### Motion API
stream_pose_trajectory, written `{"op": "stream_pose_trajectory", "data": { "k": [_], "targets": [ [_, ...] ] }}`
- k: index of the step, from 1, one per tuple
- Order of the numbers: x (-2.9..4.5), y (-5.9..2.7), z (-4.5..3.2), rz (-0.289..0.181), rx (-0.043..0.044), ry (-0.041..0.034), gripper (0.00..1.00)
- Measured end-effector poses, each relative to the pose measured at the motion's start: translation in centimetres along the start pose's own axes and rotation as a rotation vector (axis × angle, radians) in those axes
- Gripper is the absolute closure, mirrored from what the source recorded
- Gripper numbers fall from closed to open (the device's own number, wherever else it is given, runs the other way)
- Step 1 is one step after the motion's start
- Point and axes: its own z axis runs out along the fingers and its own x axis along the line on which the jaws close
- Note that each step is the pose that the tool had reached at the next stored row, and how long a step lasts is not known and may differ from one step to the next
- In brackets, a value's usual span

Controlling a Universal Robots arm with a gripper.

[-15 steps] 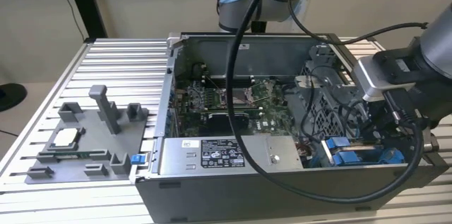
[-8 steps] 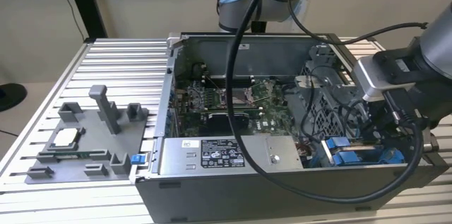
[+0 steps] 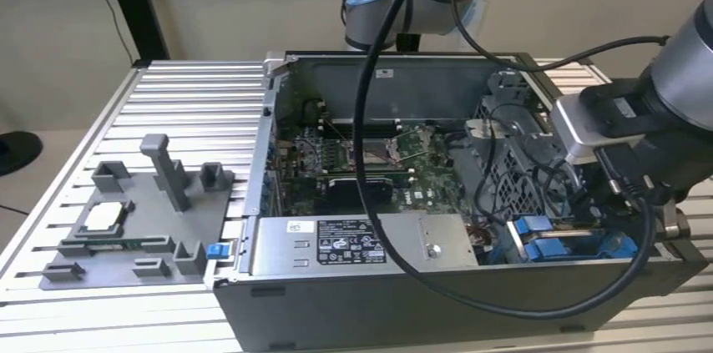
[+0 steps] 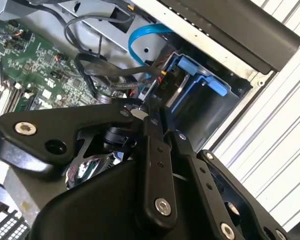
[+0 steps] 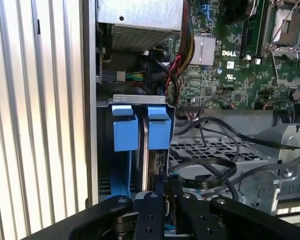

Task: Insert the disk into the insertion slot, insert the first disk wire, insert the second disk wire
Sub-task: 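Insert the second disk wire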

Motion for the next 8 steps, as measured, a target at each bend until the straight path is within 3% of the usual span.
{"op": "stream_pose_trajectory", "data": {
  "k": [4,8],
  "targets": [
    [-0.03,0.21,0.28,0.0,0.0171,0.0038,1.0],
    [-0.01,0.38,0.38,-0.001,0.0244,0.0092,1.0]
  ]
}}
